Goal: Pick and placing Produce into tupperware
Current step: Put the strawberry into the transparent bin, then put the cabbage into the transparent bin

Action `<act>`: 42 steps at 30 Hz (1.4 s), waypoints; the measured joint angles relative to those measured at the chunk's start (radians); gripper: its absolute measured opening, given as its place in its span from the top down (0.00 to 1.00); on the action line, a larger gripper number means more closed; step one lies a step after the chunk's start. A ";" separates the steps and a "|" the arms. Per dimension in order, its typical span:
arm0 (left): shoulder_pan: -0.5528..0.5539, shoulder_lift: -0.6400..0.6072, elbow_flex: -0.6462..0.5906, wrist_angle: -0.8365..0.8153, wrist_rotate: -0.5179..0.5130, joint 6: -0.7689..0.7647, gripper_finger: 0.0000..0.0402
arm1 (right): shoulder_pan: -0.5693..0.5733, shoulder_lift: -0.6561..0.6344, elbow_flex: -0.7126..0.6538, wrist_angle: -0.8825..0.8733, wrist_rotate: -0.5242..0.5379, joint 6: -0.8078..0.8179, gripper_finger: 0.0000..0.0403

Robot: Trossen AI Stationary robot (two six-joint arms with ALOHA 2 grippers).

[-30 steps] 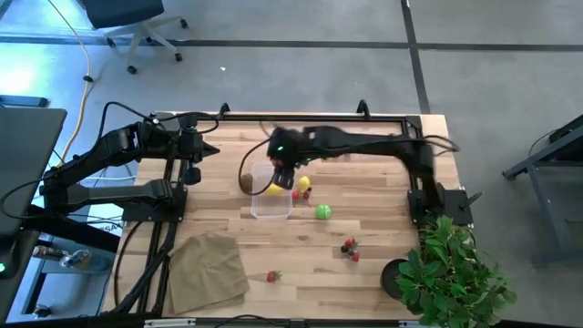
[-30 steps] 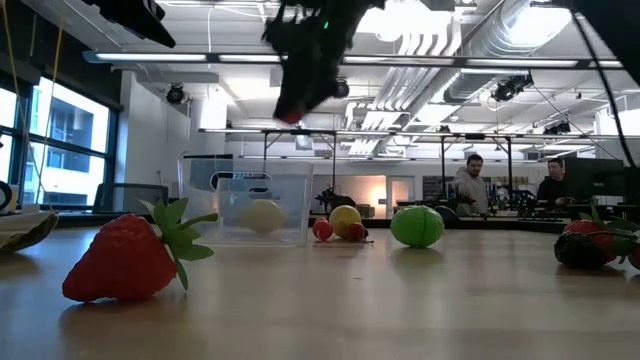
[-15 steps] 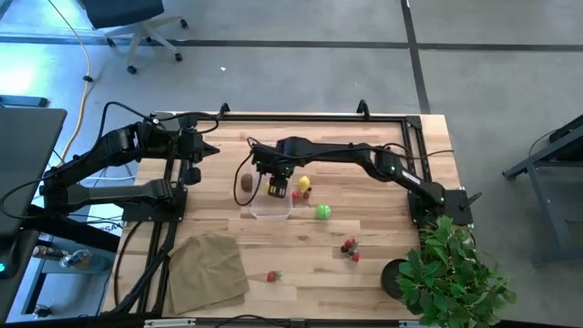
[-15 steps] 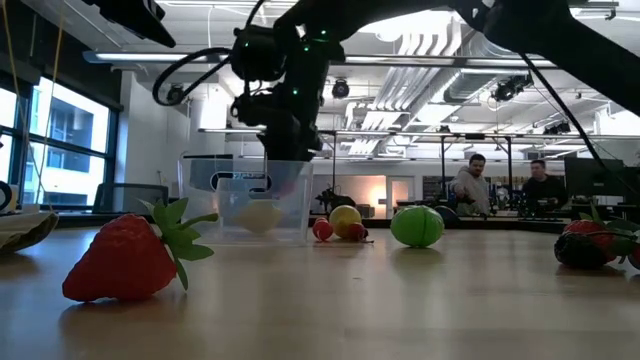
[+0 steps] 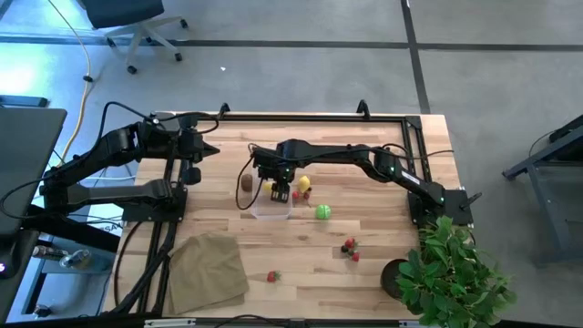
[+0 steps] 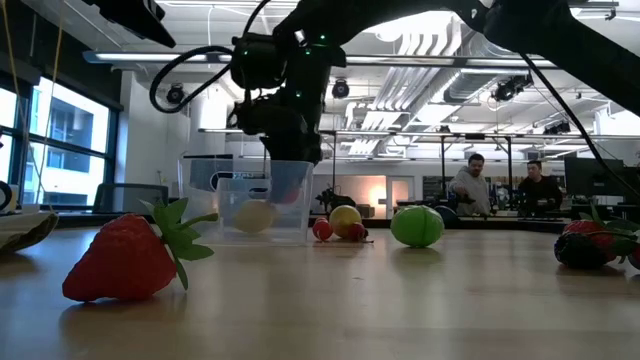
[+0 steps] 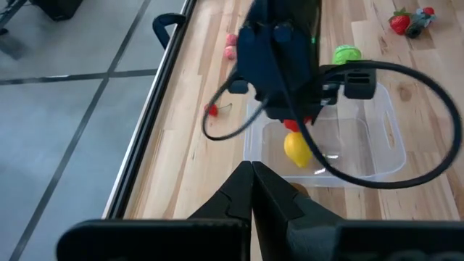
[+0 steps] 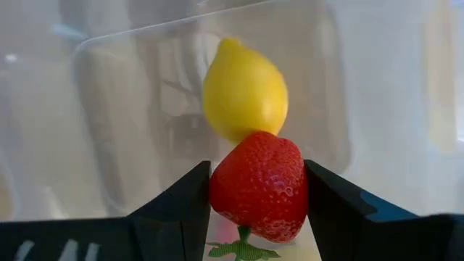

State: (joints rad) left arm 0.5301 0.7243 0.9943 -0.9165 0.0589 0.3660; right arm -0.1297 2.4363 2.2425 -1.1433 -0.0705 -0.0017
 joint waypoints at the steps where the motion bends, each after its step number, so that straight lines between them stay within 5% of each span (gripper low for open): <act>1: 0.000 0.000 0.000 0.000 0.000 0.000 1.00 | 0.002 0.000 0.000 -0.001 -0.005 -0.006 0.58; 25: 0.000 0.000 0.000 0.000 0.000 0.000 1.00 | -0.008 0.034 -0.002 0.029 -0.016 -0.025 0.58; 42: 0.000 0.000 0.000 0.000 0.000 0.000 1.00 | -0.009 0.034 -0.002 0.087 -0.001 -0.041 0.45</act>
State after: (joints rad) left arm 0.5299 0.7244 0.9943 -0.9165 0.0588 0.3660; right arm -0.1390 2.4699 2.2410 -1.0561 -0.0711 -0.0429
